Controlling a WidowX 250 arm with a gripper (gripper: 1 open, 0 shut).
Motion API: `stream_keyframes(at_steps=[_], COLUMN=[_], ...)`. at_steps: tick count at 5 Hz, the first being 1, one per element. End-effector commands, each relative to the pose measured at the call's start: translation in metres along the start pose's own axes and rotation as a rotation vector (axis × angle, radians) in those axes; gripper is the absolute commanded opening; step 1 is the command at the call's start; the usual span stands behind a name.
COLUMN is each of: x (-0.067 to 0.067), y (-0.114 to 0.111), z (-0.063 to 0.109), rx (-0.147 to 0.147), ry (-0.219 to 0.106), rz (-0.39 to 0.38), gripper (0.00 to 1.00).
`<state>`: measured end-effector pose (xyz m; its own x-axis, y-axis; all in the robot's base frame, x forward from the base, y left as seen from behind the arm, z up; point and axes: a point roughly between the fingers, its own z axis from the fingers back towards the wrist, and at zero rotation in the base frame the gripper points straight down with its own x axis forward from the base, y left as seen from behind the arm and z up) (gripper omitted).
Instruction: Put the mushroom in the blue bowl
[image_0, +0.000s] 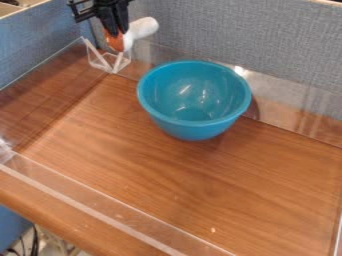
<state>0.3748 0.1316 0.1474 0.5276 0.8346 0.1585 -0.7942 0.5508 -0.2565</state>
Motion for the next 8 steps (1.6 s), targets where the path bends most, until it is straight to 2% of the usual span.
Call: stream_keyframes(at_steps=[1,3,5,6,7,8], x=[0.003,-0.008,-0.048,-0.078,-0.094,-0.099], y=[-0.016,-0.023,-0.069,-0.086,-0.081,-0.075], z=[0.044,0.045,0.012,-0.006,-0.007,-0.014], rx=[-0.077,-0.084,-0.08,-0.066,-0.059,-0.041], ry=[-0.093,-0.079,-0.03,0.001,0.018,0.028], rz=[-0.036,-0.083,-0.247,-0.343,-0.407,-0.438], gripper=[0.0,0.0,0.0,0.0,0.0,0.0])
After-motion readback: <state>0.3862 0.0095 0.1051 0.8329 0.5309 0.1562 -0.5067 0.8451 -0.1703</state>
